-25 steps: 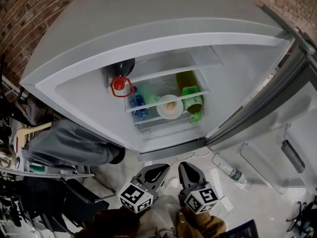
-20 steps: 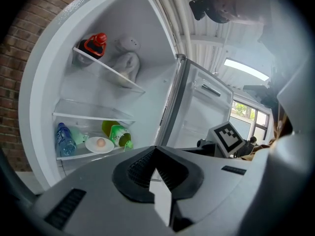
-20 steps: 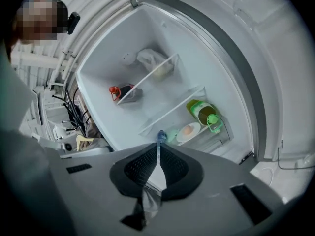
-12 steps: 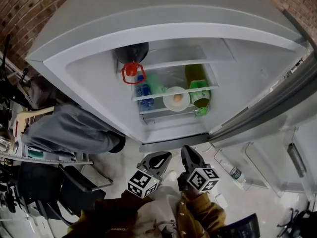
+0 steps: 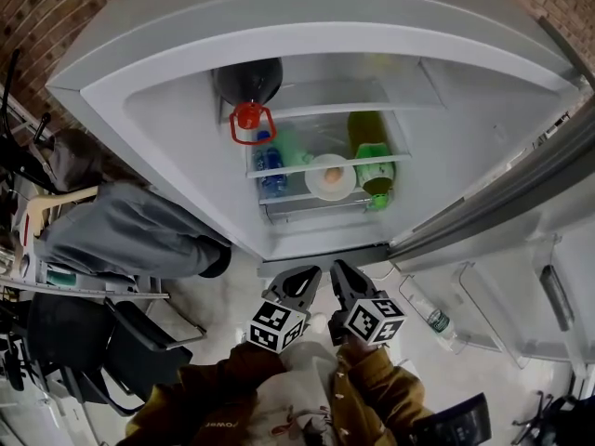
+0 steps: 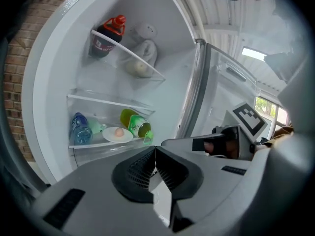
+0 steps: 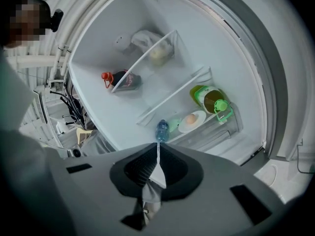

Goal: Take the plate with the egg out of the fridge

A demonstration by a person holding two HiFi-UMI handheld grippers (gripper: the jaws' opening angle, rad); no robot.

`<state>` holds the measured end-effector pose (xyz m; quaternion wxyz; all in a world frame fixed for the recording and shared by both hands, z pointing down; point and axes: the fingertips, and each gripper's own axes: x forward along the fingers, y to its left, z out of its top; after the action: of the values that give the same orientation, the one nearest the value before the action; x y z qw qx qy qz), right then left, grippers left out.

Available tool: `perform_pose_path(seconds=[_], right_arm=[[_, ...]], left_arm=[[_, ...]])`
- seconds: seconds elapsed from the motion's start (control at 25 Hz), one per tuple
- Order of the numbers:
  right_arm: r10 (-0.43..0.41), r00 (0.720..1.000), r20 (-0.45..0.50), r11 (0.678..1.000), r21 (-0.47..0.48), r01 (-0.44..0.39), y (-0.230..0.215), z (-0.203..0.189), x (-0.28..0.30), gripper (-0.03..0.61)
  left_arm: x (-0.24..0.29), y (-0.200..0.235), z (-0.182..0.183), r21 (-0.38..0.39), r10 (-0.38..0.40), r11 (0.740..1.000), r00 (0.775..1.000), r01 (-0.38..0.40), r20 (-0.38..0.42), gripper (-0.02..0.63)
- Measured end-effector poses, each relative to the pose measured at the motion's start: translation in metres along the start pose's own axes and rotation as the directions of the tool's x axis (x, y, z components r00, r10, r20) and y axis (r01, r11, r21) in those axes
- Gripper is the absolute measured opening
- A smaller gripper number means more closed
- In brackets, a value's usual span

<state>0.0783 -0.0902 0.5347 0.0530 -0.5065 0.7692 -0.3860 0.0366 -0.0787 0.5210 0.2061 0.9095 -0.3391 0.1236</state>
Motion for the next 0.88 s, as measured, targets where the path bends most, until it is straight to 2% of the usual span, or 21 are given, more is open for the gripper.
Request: perform_pose_path(seconds=[0.4, 0.56, 0.84, 0.88], right_arm=[[-0.029, 0.999, -0.019, 0.999, -0.025, 0.029, -0.023, 0.013, 0.026, 0.006], [-0.031, 0.999, -0.028, 0.999, 0.004, 0.031, -0.031, 0.018, 0.035, 0.006], [-0.045, 0.998, -0.044, 0.999, -0.004, 0.045, -0.047, 0.033, 0.053, 0.009], [-0.049, 0.998, -0.047, 0.999, -0.003, 0.049, -0.05, 0.034, 0.056, 0.027]], left_arm=[[0.025, 0.025, 0.0, 0.013, 0.051, 0.999, 0.999, -0.051, -0.017, -0.003], [0.035, 0.033, 0.001, -0.006, 0.064, 0.998, 0.997, -0.064, -0.031, -0.003], [0.056, 0.051, 0.005, -0.027, 0.106, 0.994, 0.994, -0.107, -0.016, -0.003], [0.057, 0.055, 0.005, -0.034, 0.112, 0.993, 0.994, -0.113, -0.016, -0.003]])
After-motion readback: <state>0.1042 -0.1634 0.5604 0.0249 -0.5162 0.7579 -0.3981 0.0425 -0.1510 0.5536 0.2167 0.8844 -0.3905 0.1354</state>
